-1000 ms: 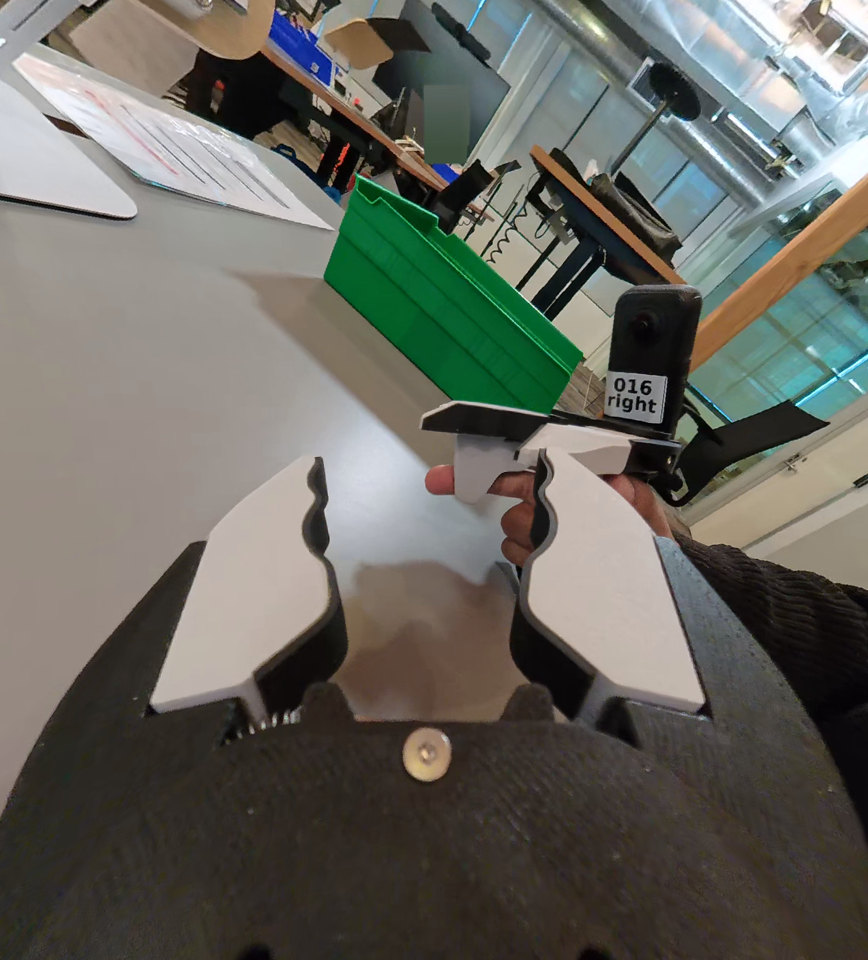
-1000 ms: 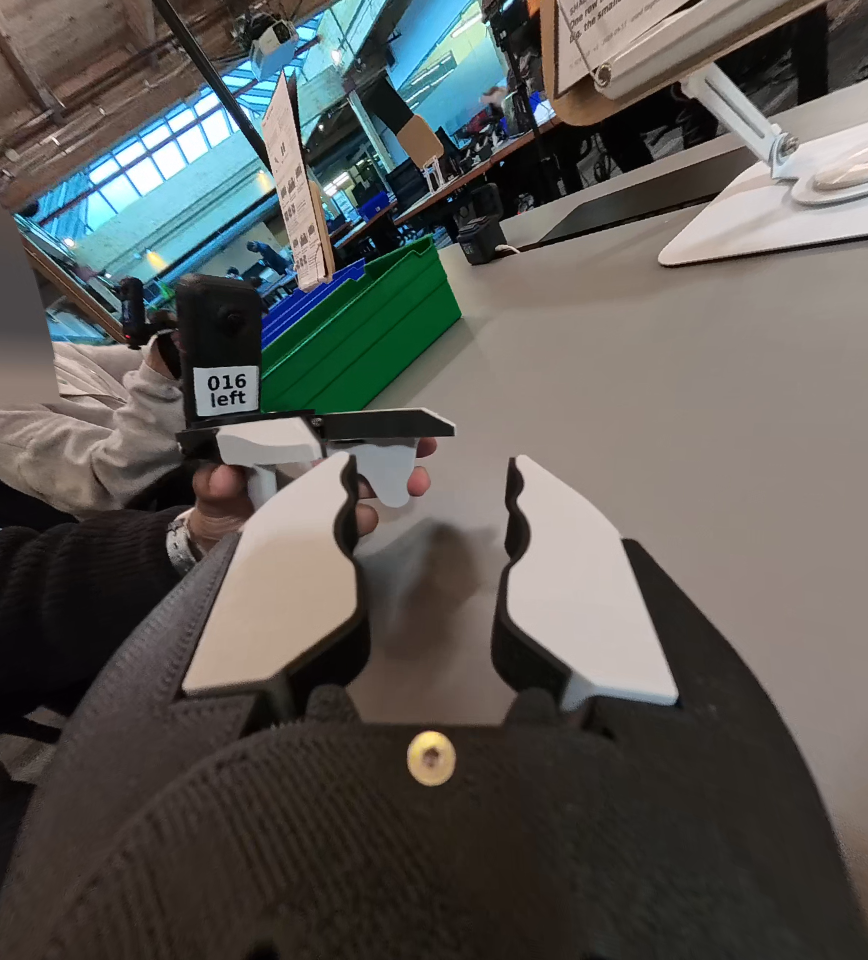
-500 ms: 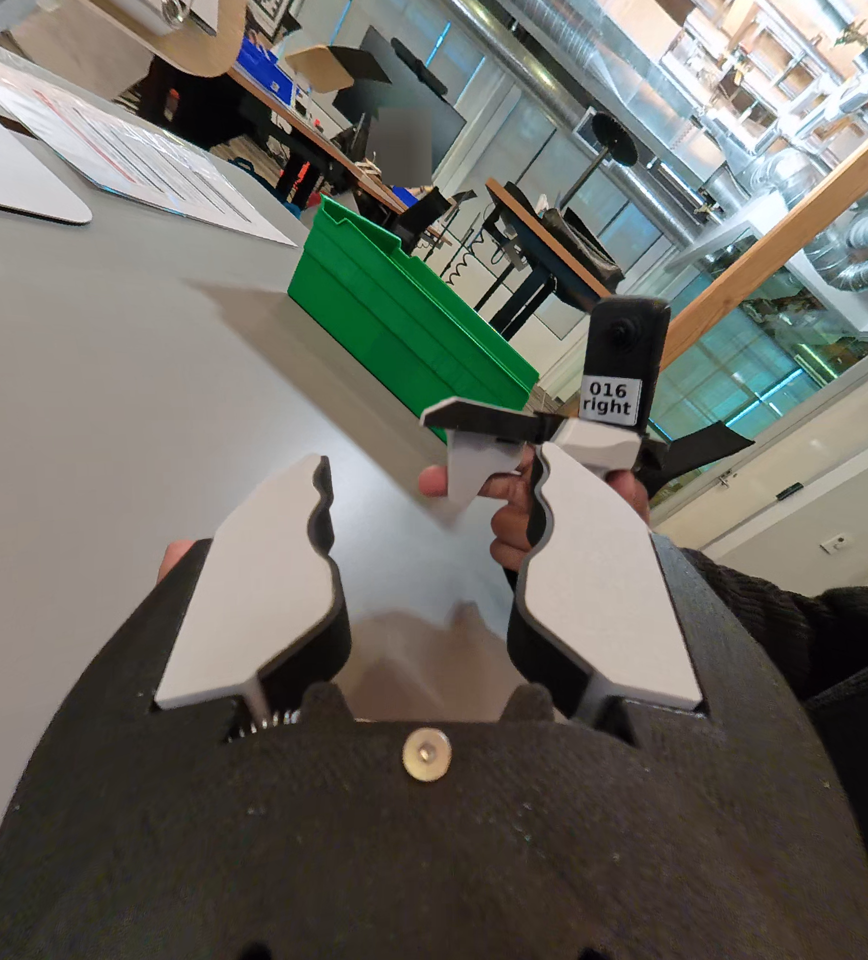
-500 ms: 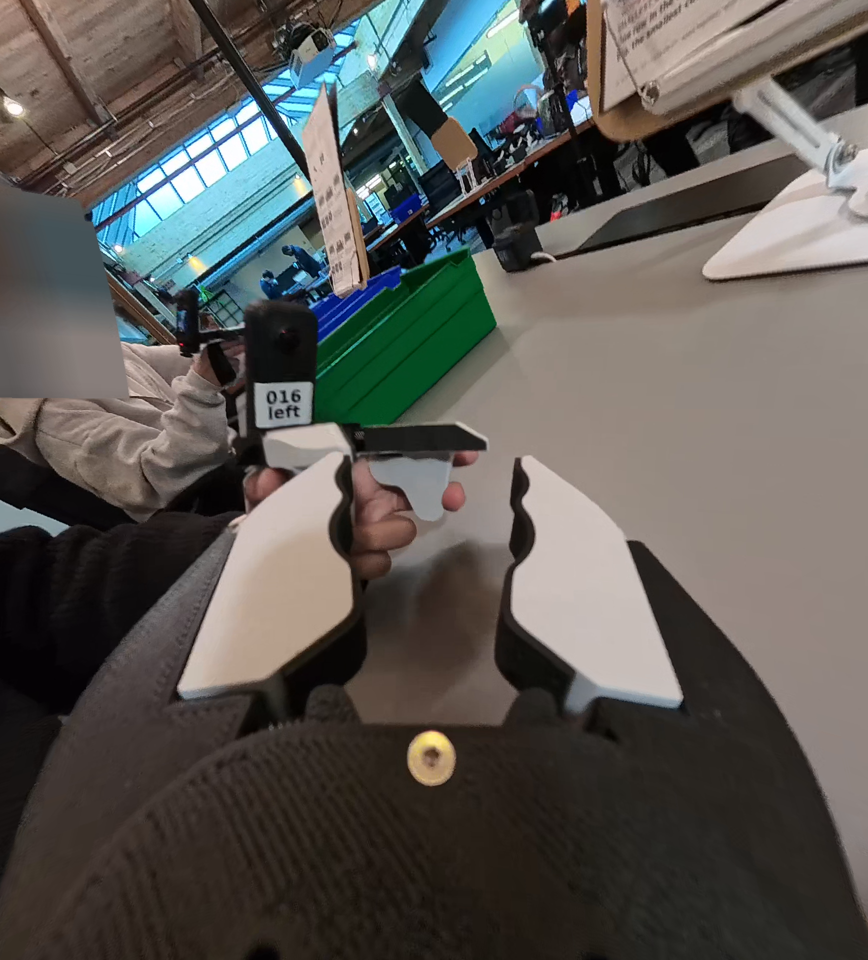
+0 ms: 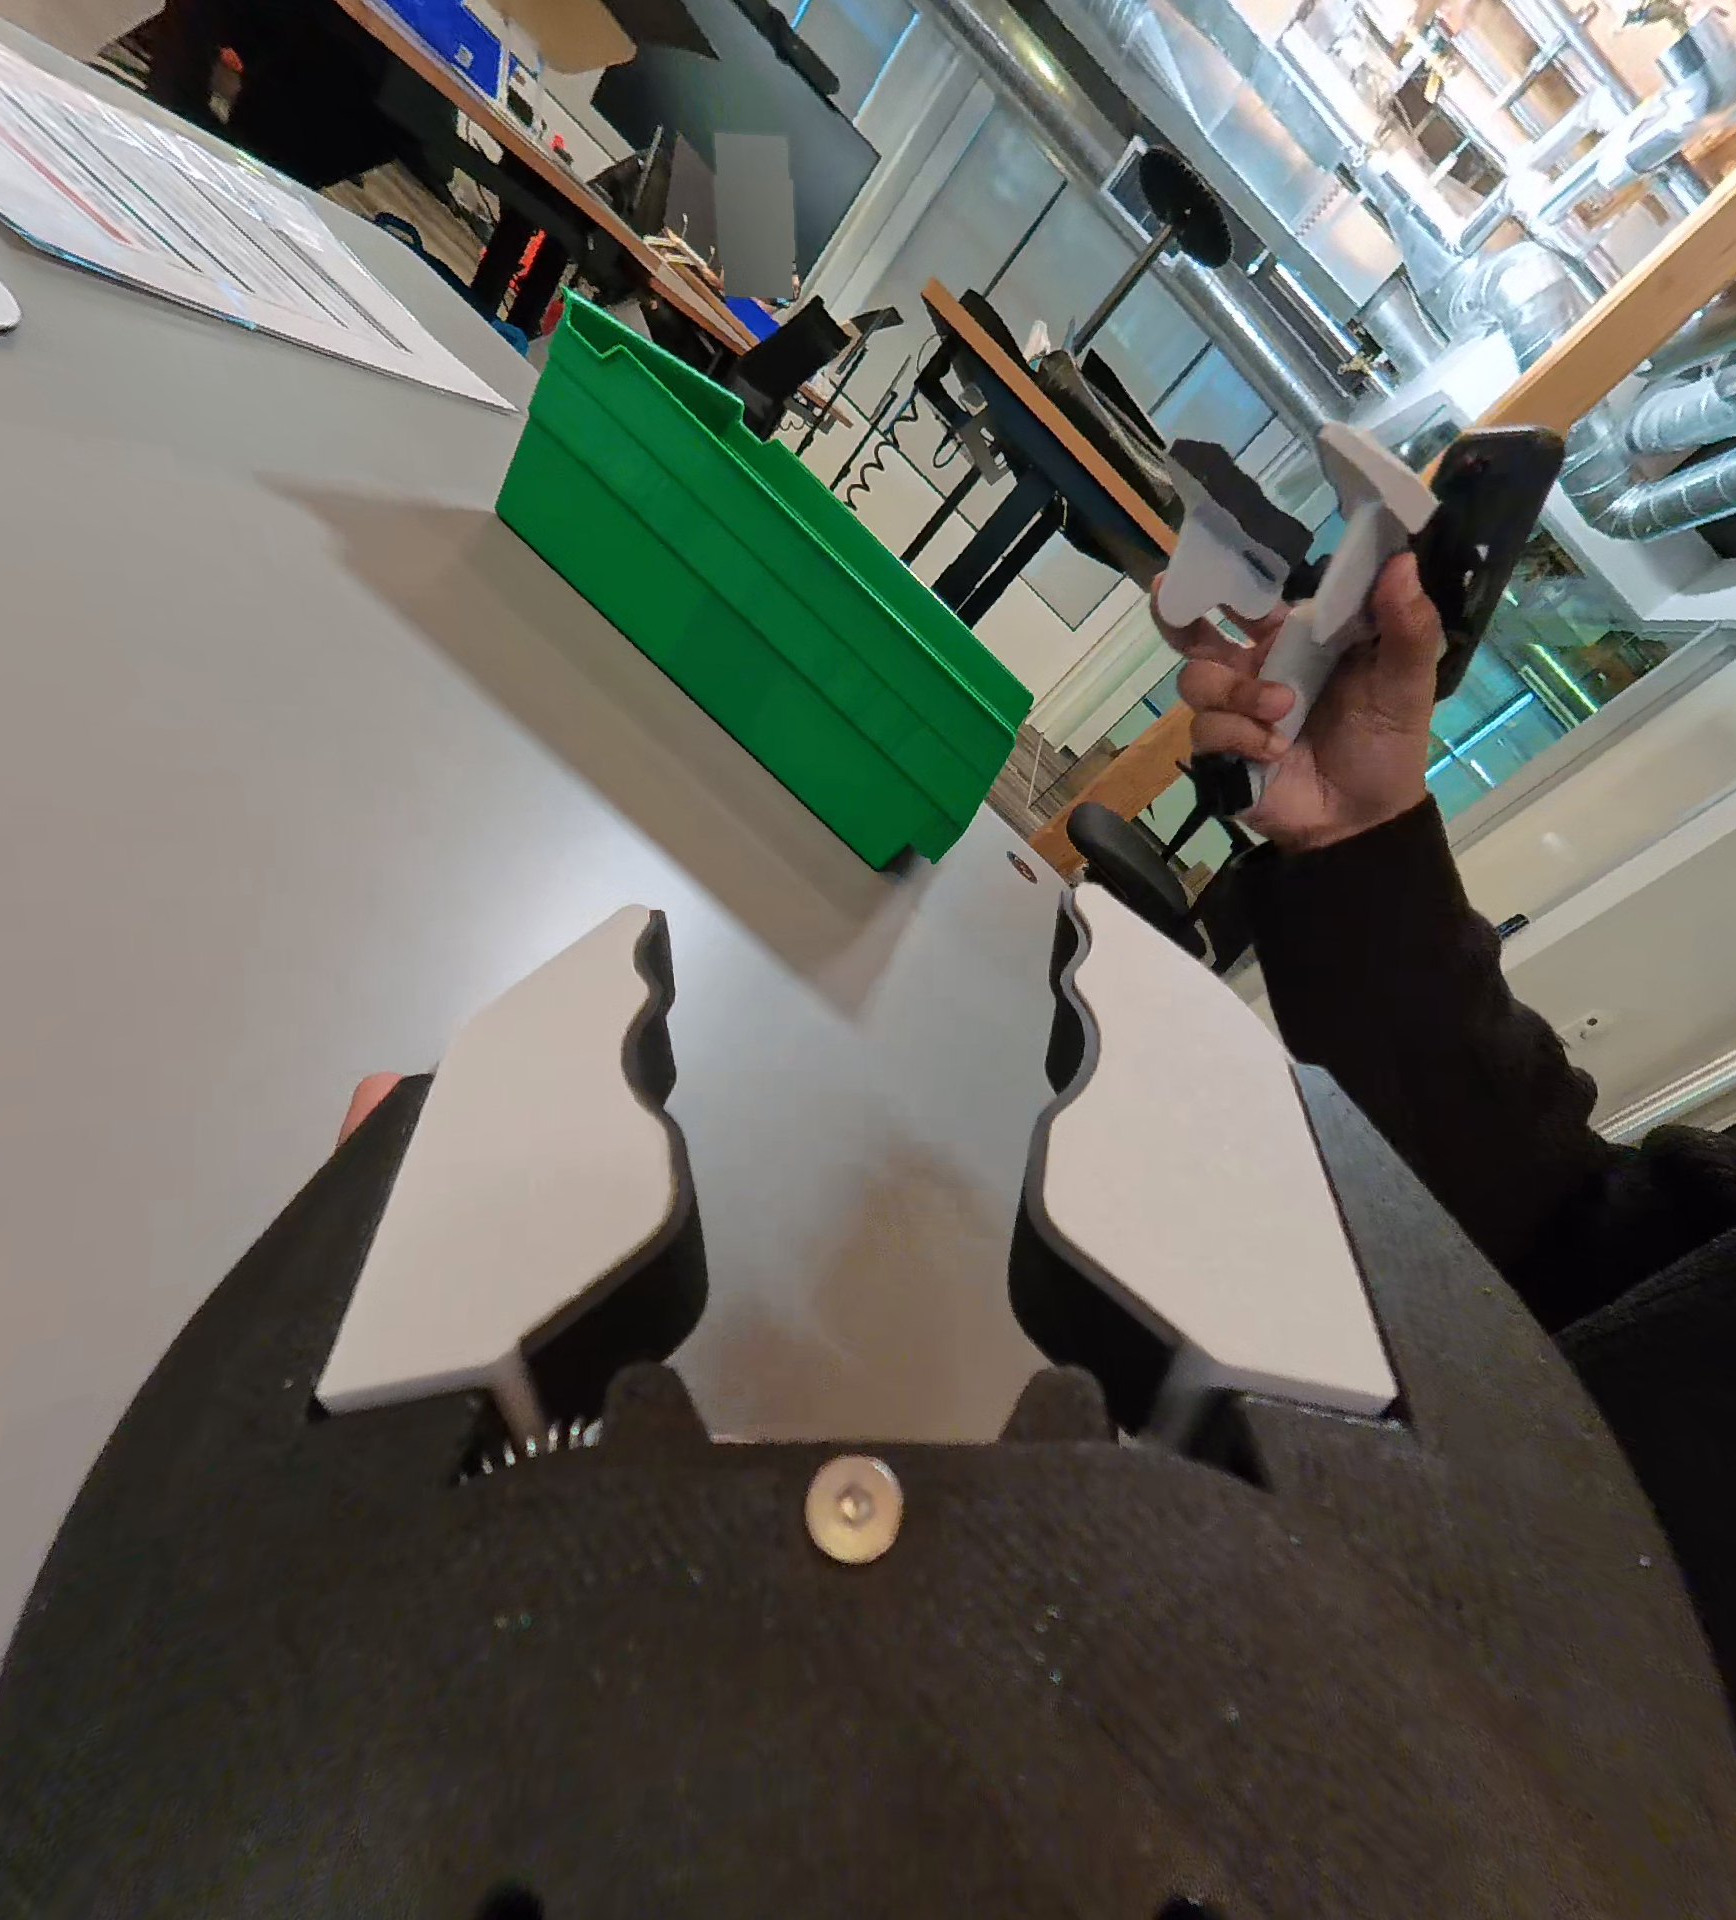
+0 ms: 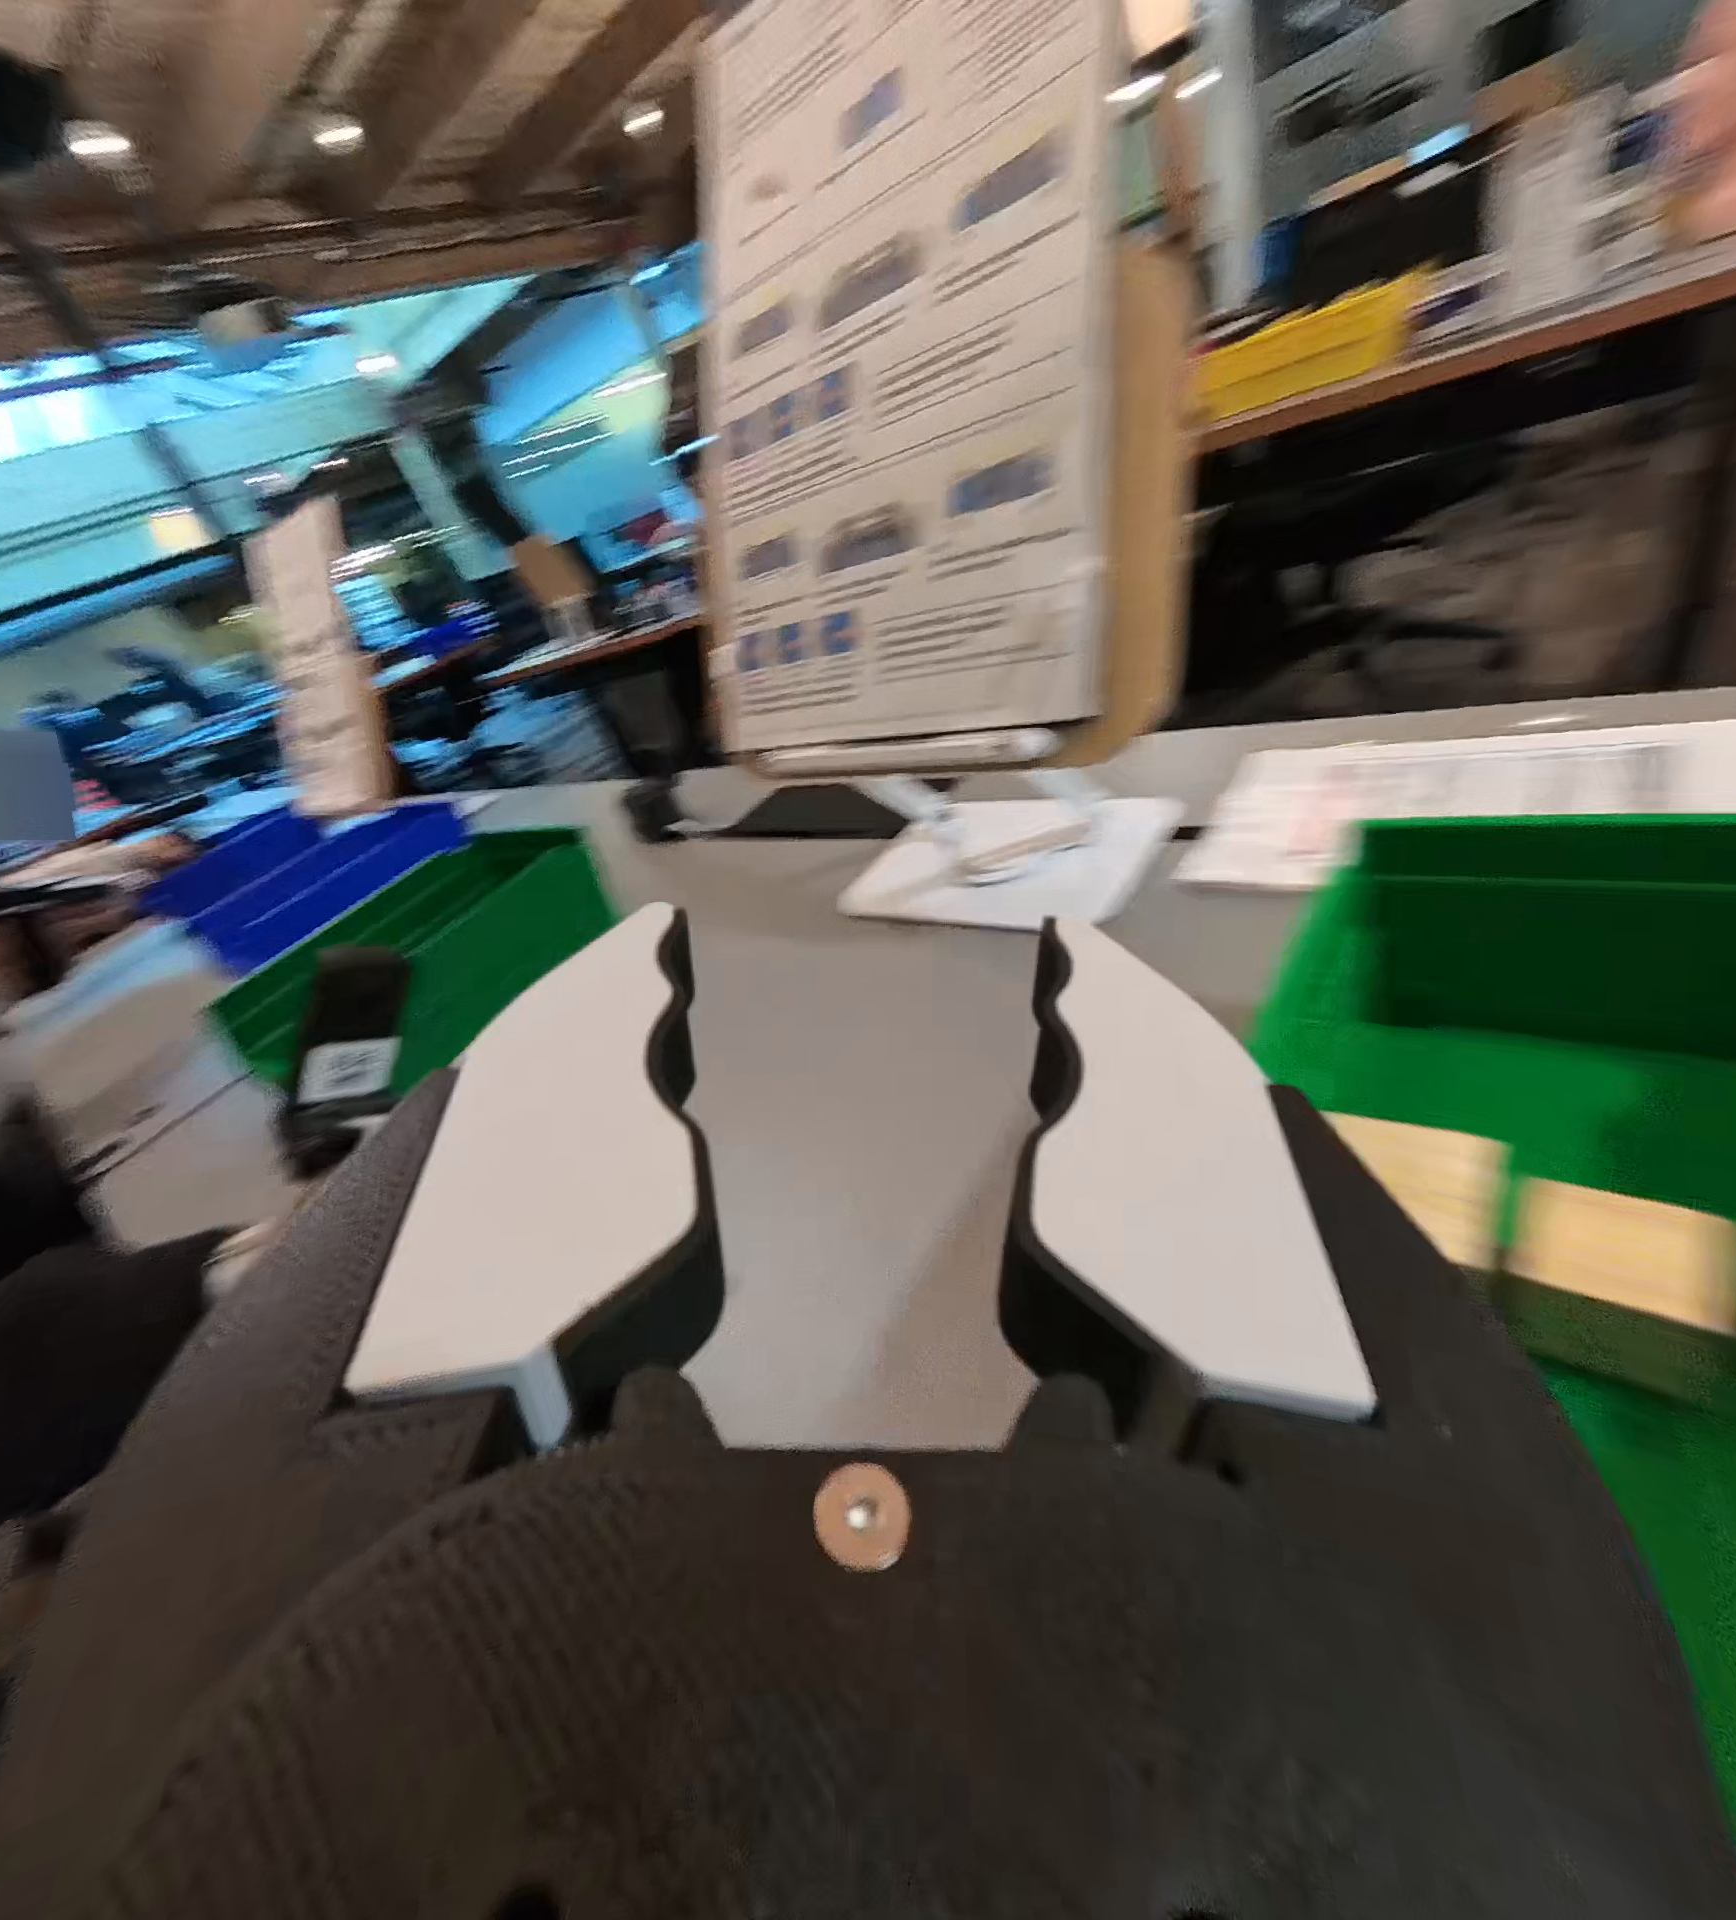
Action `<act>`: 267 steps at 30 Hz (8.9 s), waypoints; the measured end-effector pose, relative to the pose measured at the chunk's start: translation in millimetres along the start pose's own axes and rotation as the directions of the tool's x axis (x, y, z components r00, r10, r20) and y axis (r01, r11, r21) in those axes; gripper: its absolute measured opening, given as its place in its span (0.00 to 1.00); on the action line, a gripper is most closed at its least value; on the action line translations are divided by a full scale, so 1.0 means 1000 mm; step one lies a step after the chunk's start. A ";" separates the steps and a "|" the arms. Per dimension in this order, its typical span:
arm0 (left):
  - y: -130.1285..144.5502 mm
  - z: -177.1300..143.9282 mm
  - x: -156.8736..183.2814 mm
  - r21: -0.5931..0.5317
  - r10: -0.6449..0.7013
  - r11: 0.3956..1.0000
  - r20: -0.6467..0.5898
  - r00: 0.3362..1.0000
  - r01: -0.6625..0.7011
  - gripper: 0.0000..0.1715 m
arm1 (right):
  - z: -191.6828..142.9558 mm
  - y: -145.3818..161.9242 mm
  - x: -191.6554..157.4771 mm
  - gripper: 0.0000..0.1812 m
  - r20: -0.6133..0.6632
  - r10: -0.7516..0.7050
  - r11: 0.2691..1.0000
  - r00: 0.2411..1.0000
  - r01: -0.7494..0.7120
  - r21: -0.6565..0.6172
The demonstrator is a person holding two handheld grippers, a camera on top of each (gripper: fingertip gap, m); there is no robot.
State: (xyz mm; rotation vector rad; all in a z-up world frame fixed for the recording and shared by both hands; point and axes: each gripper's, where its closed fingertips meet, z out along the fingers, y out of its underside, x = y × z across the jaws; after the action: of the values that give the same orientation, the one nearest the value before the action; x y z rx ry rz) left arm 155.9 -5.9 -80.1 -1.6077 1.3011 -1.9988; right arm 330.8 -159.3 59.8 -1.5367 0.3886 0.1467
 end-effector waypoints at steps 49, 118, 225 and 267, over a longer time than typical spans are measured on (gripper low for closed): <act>0.013 0.005 -0.010 -0.049 -0.075 0.996 0.018 0.997 0.076 0.38 | -0.129 0.093 0.233 0.03 -0.684 -0.034 0.993 0.729 -0.054 -0.107; 0.031 0.011 -0.009 -0.145 -0.023 0.989 0.036 0.999 0.028 0.39 | -0.108 0.094 0.222 0.26 -0.564 0.079 0.986 0.822 -0.146 -0.075; -0.158 -0.438 -0.054 -0.392 0.382 0.914 0.919 -0.102 -0.102 0.04 | 0.381 0.318 -0.260 0.05 -0.125 -0.118 0.188 0.985 -0.102 -0.977; -0.026 0.014 0.070 -0.688 0.775 0.609 0.407 0.484 -0.396 0.04 | -0.004 0.194 0.010 0.20 -0.254 0.063 0.826 0.965 -0.193 -0.529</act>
State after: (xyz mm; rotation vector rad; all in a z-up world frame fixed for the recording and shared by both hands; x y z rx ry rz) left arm 152.1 -45.0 -15.6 -1.4835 1.7901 -0.5140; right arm 275.3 -157.5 -126.0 -2.1115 0.6760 0.2030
